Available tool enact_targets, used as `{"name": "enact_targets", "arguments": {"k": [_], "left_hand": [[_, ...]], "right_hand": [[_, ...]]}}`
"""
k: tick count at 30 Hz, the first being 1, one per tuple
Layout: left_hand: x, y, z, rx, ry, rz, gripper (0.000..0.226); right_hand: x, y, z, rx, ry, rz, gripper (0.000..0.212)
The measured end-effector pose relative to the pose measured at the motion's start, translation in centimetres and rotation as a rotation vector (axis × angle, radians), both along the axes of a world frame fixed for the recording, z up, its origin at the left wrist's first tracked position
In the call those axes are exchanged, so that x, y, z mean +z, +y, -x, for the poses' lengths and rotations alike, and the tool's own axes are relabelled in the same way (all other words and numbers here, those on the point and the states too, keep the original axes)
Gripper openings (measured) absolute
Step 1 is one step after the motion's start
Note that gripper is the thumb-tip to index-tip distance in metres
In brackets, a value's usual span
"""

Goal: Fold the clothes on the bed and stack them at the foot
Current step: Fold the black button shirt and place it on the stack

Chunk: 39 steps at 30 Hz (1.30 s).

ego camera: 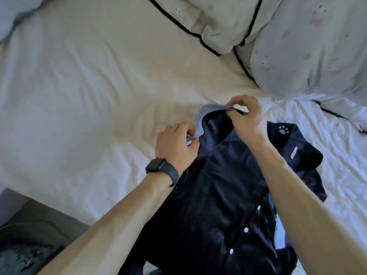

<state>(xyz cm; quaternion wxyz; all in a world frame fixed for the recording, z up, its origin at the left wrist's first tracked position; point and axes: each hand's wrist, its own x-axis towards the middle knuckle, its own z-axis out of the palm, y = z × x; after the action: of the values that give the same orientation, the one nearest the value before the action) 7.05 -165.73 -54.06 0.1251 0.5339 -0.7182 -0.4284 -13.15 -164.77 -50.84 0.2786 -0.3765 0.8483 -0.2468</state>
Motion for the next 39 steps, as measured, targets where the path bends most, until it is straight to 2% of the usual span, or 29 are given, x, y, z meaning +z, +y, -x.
{"name": "enact_targets", "arguments": {"k": [3, 6, 8, 10, 13, 15, 18, 19, 21, 22, 24, 28, 30, 33, 37, 39], "left_hand": [[2.6, 4.7, 1.4, -0.269, 0.141, 0.358, 0.009], [3.1, 10.7, 2.6, -0.677, 0.134, 0.579, 0.013], [2.6, 13.9, 2.8, -0.984, -0.029, 0.559, 0.025], [1.5, 15.7, 2.8, -1.147, -0.150, 0.419, 0.049], [-0.2, 15.1, 2.2, -1.046, -0.326, 0.259, 0.090], [-0.7, 13.9, 1.9, -0.862, -0.453, 0.274, 0.095], [-1.3, 12.1, 1.9, -0.681, -0.502, 0.353, 0.064], [-1.5, 11.7, 1.8, -0.664, -0.484, 0.391, 0.052], [-1.8, 11.0, 1.4, -0.645, -0.426, 0.383, 0.033], [-1.9, 10.6, 1.1, -0.614, -0.402, 0.320, 0.028], [-2.0, 9.9, 0.5, -0.504, -0.401, 0.131, 0.027], [-2.4, 8.8, -0.9, -0.165, -0.403, -0.204, 0.024], [-2.2, 8.4, -1.0, -0.182, -0.408, -0.272, 0.023], [-1.4, 8.3, -0.2, -0.264, -0.418, -0.298, 0.040], [-1.2, 8.3, 2.3, -0.284, -0.406, -0.185, 0.052], [-1.7, 7.7, 3.2, -0.310, -0.466, -0.143, 0.044]], "right_hand": [[2.2, 9.1, 2.1, -0.179, 0.041, 0.016, 0.031], [2.0, 17.7, 3.6, -0.252, 0.030, -0.120, 0.052], [1.1, 21.8, 4.2, -0.175, 0.029, -0.320, 0.049], [-0.2, 24.1, 4.9, -0.142, 0.007, -0.463, 0.049], [-1.5, 23.0, 5.2, -0.169, 0.018, -0.376, 0.045], [-2.1, 20.2, 5.2, -0.209, 0.009, -0.263, 0.048], [-3.3, 15.6, 6.2, -0.320, -0.027, -0.249, 0.076], [-3.7, 14.3, 6.8, -0.351, -0.034, -0.294, 0.079], [-4.3, 12.6, 7.8, -0.381, -0.067, -0.380, 0.065], [-4.7, 12.1, 8.2, -0.391, -0.102, -0.384, 0.057], [-5.3, 11.3, 8.7, -0.407, -0.171, -0.323, 0.054], [-5.8, 9.2, 8.8, -0.501, -0.388, -0.100, 0.039], [-6.0, 8.6, 8.7, -0.523, -0.441, -0.052, 0.034], [-6.1, 8.6, 8.7, -0.447, -0.338, -0.152, 0.029], [-6.7, 8.4, 8.8, -0.377, -0.231, -0.231, 0.041], [-6.8, 7.8, 8.4, -0.362, -0.264, -0.178, 0.032]]}}
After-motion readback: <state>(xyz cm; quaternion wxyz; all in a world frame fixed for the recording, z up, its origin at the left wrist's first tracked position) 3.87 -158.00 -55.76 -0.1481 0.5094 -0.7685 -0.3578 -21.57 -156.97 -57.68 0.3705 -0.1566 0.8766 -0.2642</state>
